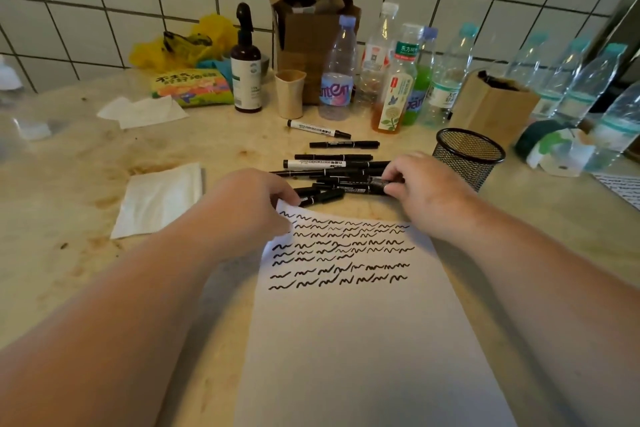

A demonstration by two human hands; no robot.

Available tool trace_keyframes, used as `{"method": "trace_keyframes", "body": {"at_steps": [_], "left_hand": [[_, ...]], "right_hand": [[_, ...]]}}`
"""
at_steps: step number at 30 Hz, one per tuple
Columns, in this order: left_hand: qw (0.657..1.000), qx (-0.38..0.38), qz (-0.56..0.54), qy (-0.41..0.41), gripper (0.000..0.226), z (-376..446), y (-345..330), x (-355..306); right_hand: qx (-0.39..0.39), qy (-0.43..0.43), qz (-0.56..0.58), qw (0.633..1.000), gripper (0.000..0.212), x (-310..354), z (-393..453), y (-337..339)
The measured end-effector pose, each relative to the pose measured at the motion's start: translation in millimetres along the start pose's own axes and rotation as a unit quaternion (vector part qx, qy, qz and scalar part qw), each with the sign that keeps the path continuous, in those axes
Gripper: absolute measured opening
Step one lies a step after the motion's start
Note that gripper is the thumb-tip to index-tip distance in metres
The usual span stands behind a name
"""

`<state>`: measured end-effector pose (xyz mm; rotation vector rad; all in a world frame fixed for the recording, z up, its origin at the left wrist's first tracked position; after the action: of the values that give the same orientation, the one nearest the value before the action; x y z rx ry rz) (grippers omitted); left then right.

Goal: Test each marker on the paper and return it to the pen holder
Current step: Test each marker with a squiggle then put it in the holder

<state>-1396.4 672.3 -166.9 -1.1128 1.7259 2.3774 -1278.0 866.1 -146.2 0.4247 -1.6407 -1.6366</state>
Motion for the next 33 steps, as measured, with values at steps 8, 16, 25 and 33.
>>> {"method": "trace_keyframes", "body": {"at_steps": [8,16,25,33], "left_hand": [[0.999,-0.028,0.017,0.002,0.039,2,-6,-7],[0.997,-0.047,0.065,-0.011,0.043,8,-12,-7],[0.991,0.025,-0.029,-0.126,0.032,-8,-2,-37],[0.974,0.138,0.004,-0.179,0.025,-13,-14,-49]], "right_hand": [[0.072,-0.099,0.433,0.893,0.009,-8,-40,26],[0.237,-0.156,0.561,0.778,0.014,8,-69,-4],[0.189,-0.102,0.588,0.780,0.025,17,-71,-32],[0.227,-0.052,0.609,0.758,0.015,28,-76,-31]]}}
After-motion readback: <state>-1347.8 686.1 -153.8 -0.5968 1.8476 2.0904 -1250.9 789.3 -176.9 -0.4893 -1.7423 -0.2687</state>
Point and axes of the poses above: each hand's wrist, its own z-axis towards the middle knuckle, its own y-axis out of the back of the hand, x = y × z, the point moved 7 cm from there along z, towards the middle knuckle, and after that the axes turned 15 degrees about -y, right-handed, at the moved point
